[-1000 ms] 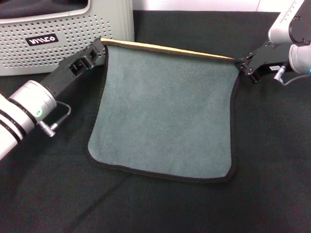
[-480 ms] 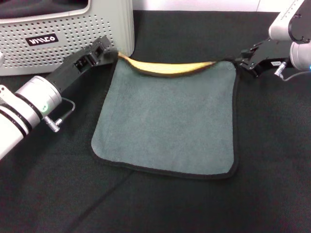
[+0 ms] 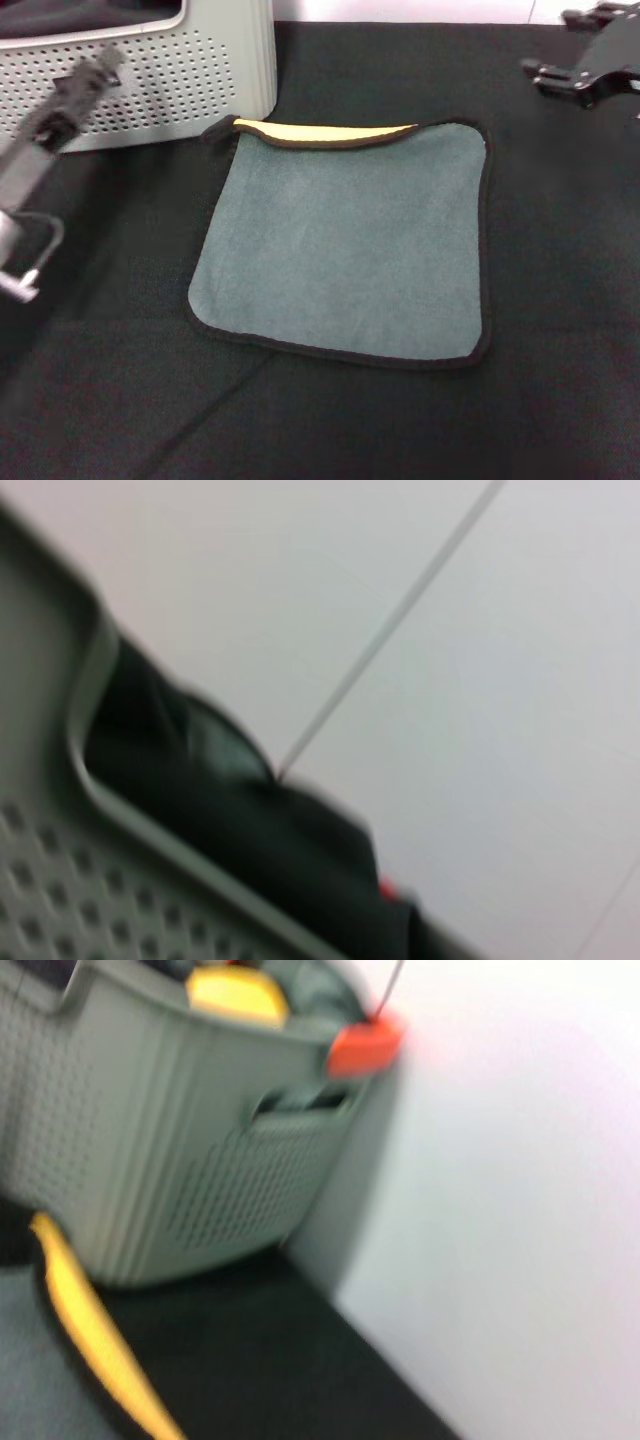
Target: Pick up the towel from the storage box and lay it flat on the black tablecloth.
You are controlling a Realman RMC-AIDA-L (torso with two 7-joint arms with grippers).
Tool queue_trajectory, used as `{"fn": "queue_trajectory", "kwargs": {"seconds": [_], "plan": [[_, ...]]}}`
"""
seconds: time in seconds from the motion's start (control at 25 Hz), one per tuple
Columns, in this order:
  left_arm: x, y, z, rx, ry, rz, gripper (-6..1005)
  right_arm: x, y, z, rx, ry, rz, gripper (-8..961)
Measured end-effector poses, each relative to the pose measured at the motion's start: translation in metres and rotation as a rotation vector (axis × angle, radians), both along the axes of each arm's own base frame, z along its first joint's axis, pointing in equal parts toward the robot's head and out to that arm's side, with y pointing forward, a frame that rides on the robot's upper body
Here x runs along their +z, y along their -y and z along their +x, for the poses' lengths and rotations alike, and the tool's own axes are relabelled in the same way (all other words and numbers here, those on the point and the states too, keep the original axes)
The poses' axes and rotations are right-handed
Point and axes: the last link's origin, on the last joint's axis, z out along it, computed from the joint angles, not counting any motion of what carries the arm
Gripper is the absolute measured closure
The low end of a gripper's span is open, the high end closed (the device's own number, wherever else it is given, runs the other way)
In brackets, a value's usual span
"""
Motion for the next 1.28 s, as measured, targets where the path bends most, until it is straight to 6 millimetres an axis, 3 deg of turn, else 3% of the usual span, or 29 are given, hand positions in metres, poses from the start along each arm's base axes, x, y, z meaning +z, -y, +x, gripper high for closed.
{"fn": "queue_trajectory", "kwargs": {"seconds": [0.16,0.32,0.56,0.96,1.28], "plan": [[0.02,0.03,-0.014,0.0,0.041,0.108,376,0.015,0.013,0.0,0.017,-0.045,0.041,289],[0.024,0.043,-0.015,-0.026,0.051,0.134,249,0.012,0.016,-0.002,0.018,-0.072,0.028,139],[0.023,0.05,-0.011,-0.067,0.049,0.137,115,0.001,0.023,-0.007,0.03,-0.105,-0.011,98],[0.016,0.065,-0.004,-0.141,0.037,0.086,121,-0.011,0.039,-0.016,0.052,-0.182,-0.118,86],[0.005,0.074,0.013,-0.299,-0.042,0.023,125,-0.02,0.062,-0.024,0.09,-0.272,-0.305,88]]}}
